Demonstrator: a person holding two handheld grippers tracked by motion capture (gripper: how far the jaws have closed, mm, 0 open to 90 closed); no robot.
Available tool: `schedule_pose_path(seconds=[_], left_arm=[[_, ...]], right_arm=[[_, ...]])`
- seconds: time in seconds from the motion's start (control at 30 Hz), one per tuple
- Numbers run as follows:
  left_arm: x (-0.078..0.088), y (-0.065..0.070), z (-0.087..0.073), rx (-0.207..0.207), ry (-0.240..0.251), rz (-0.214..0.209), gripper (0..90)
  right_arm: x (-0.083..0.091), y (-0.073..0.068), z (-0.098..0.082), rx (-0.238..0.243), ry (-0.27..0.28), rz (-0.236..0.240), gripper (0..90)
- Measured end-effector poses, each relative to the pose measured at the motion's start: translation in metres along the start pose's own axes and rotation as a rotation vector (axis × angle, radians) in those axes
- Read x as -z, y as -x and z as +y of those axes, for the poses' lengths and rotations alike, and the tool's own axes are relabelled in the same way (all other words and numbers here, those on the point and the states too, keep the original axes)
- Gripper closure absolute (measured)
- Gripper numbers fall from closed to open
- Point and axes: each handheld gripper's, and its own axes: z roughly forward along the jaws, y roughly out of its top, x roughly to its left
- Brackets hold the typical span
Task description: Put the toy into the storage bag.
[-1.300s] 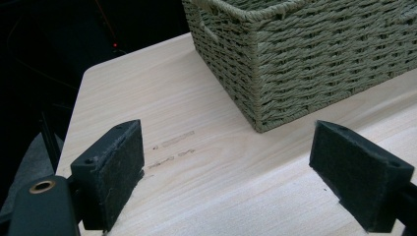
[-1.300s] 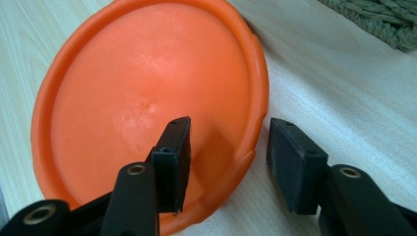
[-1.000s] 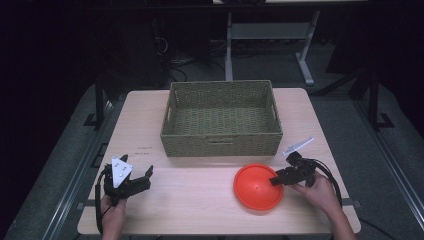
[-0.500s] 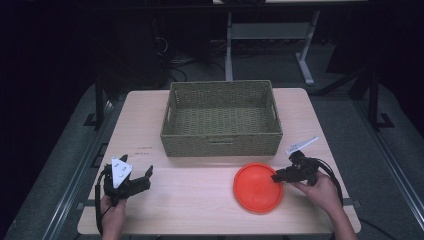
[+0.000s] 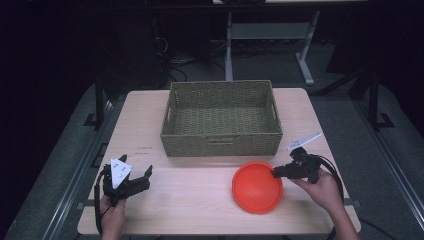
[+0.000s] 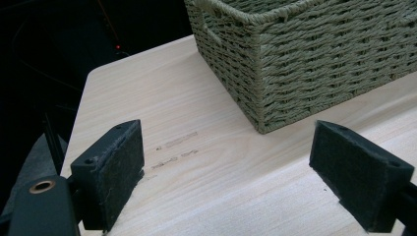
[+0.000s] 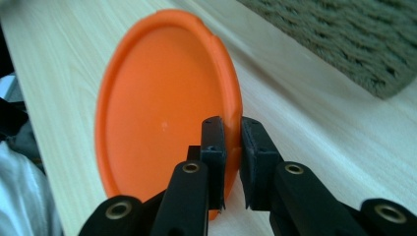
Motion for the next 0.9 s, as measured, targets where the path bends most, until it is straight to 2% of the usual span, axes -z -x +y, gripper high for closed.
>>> schedule_pose_path(seconds=[0.13, 0.4, 0.7, 0.9], left_arm=[[0.0, 0.0, 0.0, 0.006, 0.001, 0.001, 12.7], [0.0, 0.0, 0.0, 0.007, 0.003, -0.001, 12.7], [0.001, 0.0, 0.0, 0.009, 0.01, -0.002, 12.7], [0.001, 0.0, 0.0, 0.007, 0.01, -0.003, 12.7]], right_arm=[[0.009, -0.004, 0.005, -0.009, 0.025, 0.009, 81.7], [0.021, -0.007, 0.011, -0.019, 0.019, -0.009, 81.9], [0.032, -0.012, 0.019, -0.01, 0.016, -0.035, 82.0], [0.038, -0.016, 0.026, -0.005, 0.025, -0.027, 82.0]])
